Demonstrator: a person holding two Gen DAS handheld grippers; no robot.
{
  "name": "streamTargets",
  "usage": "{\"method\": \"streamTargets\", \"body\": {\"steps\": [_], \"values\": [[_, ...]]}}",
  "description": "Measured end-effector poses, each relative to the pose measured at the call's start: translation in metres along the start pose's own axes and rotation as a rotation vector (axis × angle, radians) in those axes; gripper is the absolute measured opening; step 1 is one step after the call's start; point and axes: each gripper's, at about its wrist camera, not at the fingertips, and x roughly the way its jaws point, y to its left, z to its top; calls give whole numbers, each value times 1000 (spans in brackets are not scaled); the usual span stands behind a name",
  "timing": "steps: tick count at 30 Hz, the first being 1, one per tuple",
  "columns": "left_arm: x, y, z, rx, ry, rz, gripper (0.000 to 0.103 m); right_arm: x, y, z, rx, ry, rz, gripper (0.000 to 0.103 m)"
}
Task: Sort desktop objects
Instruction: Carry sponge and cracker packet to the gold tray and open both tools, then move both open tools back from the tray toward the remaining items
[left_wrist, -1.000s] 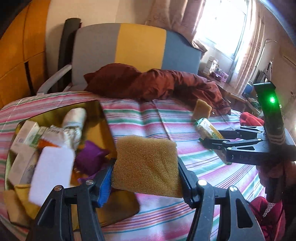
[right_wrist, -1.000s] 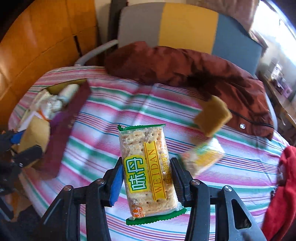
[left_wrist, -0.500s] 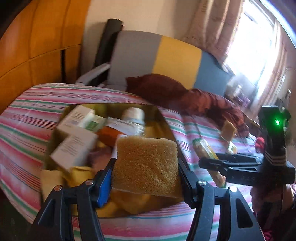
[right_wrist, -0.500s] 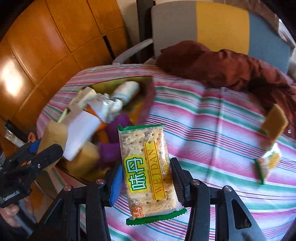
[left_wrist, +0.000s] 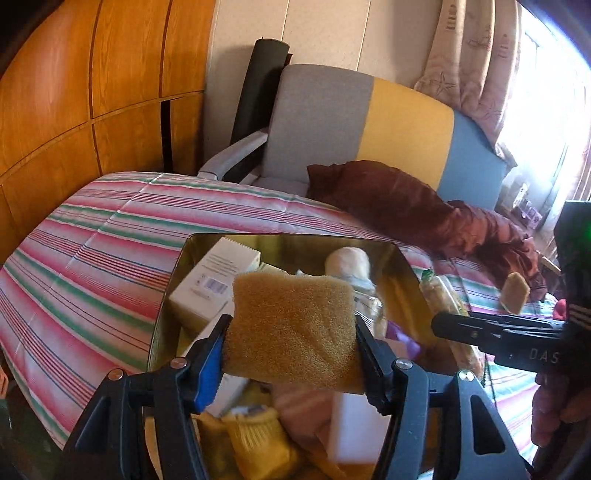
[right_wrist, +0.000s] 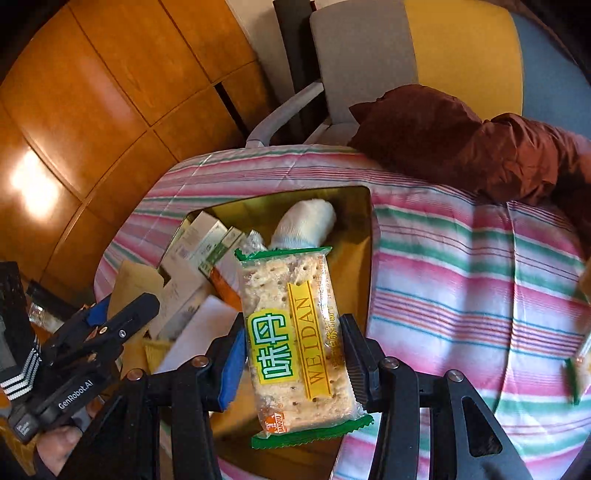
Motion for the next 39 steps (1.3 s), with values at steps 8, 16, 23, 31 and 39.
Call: {"method": "streamTargets", "body": {"steps": [8,16,23,31,39], "values": [[10,-6,2,26,-2,37,63,15,4,11,-3,-2,-25,49],[17,-7,1,10,16,57,65,28,6,20,-16,-12,-70,51],[8,-10,2,12,-12,62,71,30,6,14,-24,-9,-77,51],[-6,-14,2,13,-32,56,78,21,6,-1,-4,-20,-70,52],[-28,-20,-2,22,-62,52,78,1,7,-16,1,-50,-85,58]]}}
